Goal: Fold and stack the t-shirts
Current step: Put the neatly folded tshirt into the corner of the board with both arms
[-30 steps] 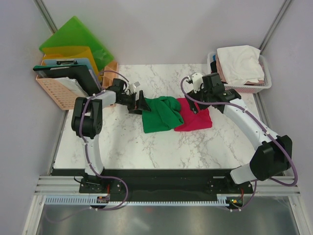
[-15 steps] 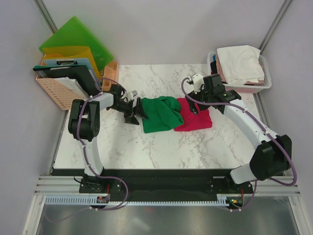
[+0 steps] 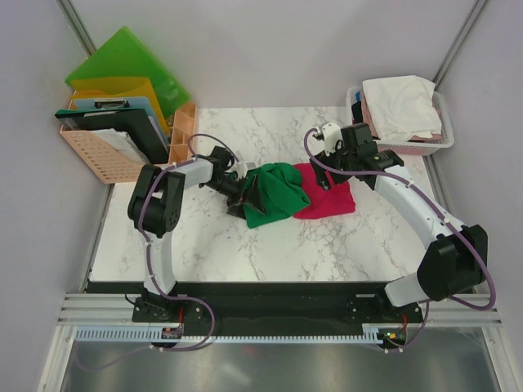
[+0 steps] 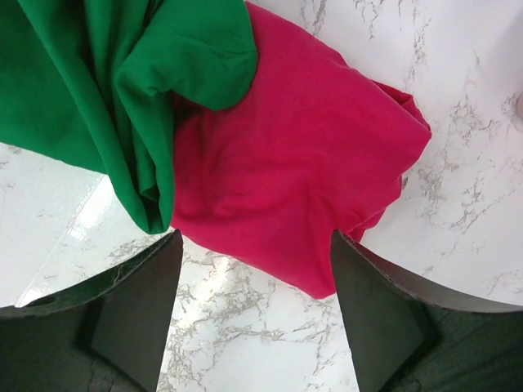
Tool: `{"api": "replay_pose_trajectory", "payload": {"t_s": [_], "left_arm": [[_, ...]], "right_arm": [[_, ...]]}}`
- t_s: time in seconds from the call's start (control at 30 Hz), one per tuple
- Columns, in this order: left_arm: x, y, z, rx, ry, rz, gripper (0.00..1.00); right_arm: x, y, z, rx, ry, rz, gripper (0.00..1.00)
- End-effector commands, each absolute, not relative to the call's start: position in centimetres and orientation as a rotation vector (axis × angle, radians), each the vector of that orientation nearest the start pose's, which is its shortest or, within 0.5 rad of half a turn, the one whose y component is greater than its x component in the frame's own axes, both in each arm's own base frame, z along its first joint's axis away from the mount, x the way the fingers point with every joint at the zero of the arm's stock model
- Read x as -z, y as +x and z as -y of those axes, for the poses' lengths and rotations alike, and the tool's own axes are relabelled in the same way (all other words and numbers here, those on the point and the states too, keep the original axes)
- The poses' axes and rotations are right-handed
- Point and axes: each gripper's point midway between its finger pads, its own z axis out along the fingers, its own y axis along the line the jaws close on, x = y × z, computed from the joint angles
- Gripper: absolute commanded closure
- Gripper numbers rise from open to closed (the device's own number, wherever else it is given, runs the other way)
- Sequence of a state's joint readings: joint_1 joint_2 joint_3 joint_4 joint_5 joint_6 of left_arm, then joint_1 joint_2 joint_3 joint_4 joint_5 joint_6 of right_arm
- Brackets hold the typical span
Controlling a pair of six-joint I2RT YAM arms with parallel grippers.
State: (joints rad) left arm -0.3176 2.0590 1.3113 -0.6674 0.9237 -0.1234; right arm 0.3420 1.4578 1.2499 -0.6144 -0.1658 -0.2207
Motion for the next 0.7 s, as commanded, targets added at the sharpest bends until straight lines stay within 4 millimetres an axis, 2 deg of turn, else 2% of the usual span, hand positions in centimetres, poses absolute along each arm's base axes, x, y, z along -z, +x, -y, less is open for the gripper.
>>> {"api": "replay_pose_trajectory", "payload": {"t_s": [0.0,0.03,0.07,0.13,0.17,0.2,0.23,0.27,0.43,0.53,0.67], "left_arm": [[-2.1,28.6,23.9,1.357,0.435,-2.883,0.03],[-2.0,28.6,23.9,1.352,0.433,-2.886,0.05],[-1.9,28.6,23.8,1.346,0.430,-2.893,0.20],[-1.7,28.5,23.6,1.331,0.425,-2.909,0.36],[-1.6,28.5,23.6,1.322,0.430,-2.911,0.56],[-1.5,28.5,23.6,1.319,0.436,-2.911,0.72],[-1.4,28.5,23.4,1.304,0.434,-2.922,0.93],[-1.3,28.5,23.3,1.294,0.433,-2.927,0.98],[-0.7,28.8,22.5,1.246,0.443,-2.959,0.98],[-0.9,29.8,21.7,1.271,0.394,-2.946,0.98],[-1.2,31.1,19.6,1.290,0.300,-2.931,0.98]], "right_arm": [[-18.0,35.5,-15.2,-0.297,-0.733,-2.242,0.20],[-18.0,35.5,-15.2,-0.300,-0.733,-2.242,0.20],[-17.8,35.6,-15.2,-0.301,-0.730,-2.246,0.20],[-17.6,35.7,-15.4,-0.306,-0.734,-2.248,0.20],[-17.6,35.8,-15.3,-0.304,-0.730,-2.249,0.20],[-17.4,35.9,-15.3,-0.302,-0.728,-2.253,0.20],[-17.2,35.9,-15.3,-0.309,-0.728,-2.259,0.21],[-17.1,35.9,-15.3,-0.309,-0.729,-2.262,0.21],[-16.7,35.8,-15.4,-0.321,-0.731,-2.272,0.21],[-17.1,35.8,-15.3,-0.317,-0.729,-2.260,0.21],[-17.1,35.7,-15.2,-0.316,-0.727,-2.258,0.22]]}}
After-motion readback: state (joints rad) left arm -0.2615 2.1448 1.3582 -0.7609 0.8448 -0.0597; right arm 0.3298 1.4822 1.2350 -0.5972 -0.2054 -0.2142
